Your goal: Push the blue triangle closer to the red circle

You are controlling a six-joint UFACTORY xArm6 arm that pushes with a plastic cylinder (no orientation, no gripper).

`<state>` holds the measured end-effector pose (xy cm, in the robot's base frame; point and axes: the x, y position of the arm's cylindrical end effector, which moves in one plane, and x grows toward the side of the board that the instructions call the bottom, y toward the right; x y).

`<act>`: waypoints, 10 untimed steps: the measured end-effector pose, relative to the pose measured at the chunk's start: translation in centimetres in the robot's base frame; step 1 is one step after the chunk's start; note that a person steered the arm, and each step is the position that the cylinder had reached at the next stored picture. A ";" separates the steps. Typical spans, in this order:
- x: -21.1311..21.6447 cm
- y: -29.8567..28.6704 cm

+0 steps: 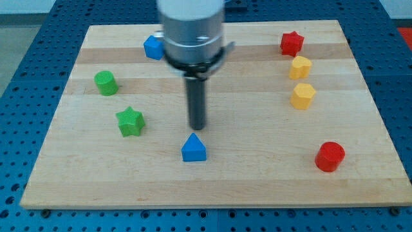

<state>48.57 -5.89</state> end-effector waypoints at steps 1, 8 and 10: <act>0.6 -4.0; 5.4 8.0; 6.6 8.9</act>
<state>55.12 3.01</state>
